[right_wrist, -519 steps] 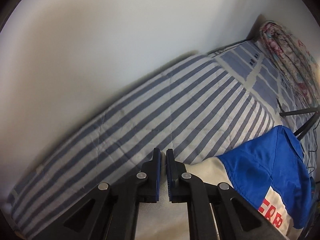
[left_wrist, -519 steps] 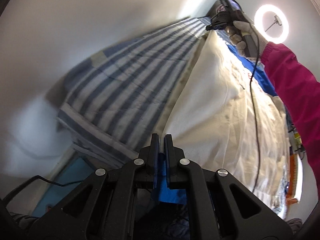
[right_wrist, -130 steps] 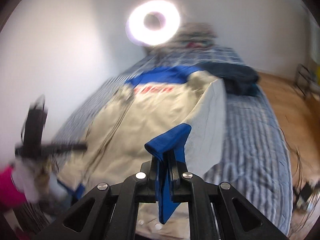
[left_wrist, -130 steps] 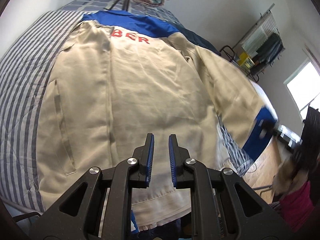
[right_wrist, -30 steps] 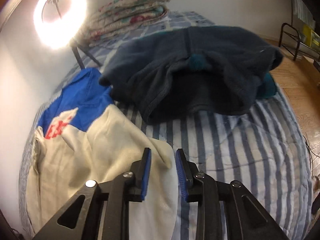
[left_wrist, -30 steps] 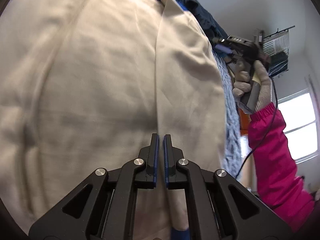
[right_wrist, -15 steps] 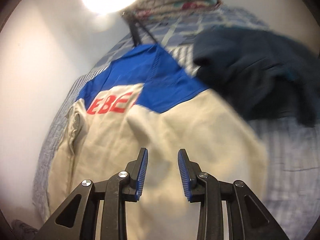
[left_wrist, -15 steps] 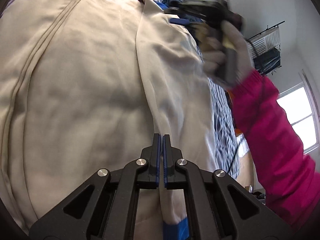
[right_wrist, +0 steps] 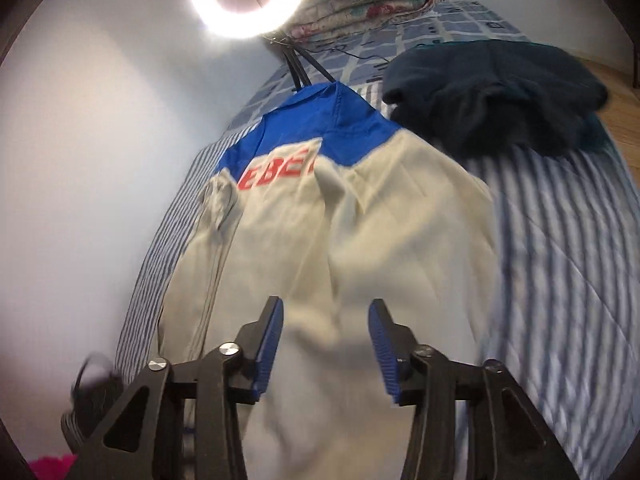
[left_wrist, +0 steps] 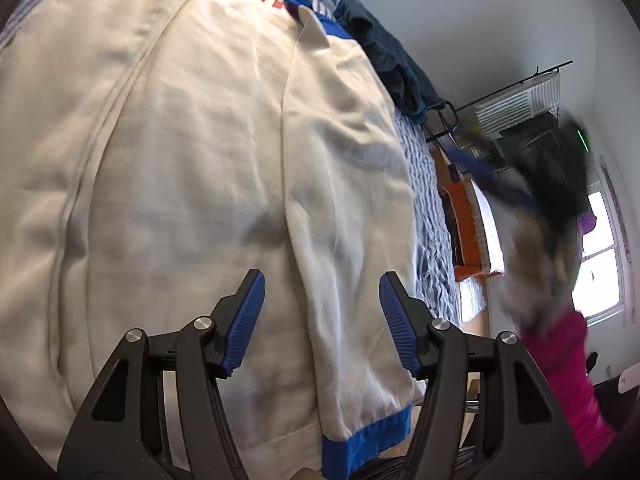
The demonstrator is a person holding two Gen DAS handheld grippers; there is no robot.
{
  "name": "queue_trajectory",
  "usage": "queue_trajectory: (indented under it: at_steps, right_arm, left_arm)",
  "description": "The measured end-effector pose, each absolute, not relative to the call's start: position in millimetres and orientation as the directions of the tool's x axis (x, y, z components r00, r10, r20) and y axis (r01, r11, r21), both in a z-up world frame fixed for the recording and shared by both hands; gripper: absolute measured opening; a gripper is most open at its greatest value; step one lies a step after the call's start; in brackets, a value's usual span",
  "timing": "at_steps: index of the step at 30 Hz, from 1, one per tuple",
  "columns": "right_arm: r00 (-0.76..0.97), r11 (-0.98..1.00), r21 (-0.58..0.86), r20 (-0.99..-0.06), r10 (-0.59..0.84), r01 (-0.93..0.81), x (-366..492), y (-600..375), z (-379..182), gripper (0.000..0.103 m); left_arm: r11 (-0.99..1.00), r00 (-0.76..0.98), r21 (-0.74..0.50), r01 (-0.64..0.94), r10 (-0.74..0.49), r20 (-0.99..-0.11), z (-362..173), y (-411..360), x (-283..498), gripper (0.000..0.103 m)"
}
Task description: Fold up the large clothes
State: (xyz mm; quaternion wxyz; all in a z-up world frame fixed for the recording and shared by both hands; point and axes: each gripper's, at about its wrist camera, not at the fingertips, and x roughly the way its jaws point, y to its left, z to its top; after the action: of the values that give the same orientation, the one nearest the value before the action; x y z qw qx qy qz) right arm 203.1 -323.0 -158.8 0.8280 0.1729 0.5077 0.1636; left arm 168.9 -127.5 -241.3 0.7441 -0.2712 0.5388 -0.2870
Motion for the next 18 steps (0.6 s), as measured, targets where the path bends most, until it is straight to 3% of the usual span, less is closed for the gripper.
queue_trajectory:
  at_steps: [8, 13, 18]
  right_arm:
    - [0.277, 0.857, 0.514, -0.829, 0.485, 0.041, 78, -342, -211, 0.049]
    - [0.229, 0.801, 0.586, -0.802, 0.551, 0.123, 51, -347, -253, 0.048]
    - [0.233, 0.760, 0.635, -0.766, 0.599, 0.136, 48, -354, -263, 0.039]
  left_arm:
    - [0.630, 0.196, -0.772, 0.088, -0.771, -0.606, -268, -132, 179, 0.058]
    - [0.629, 0.166, -0.774, 0.073, -0.773, -0.613, -276, -139, 181, 0.013]
    - [0.651, 0.188, -0.755, 0.075, -0.753, -0.631, -277, -138, 173, 0.004]
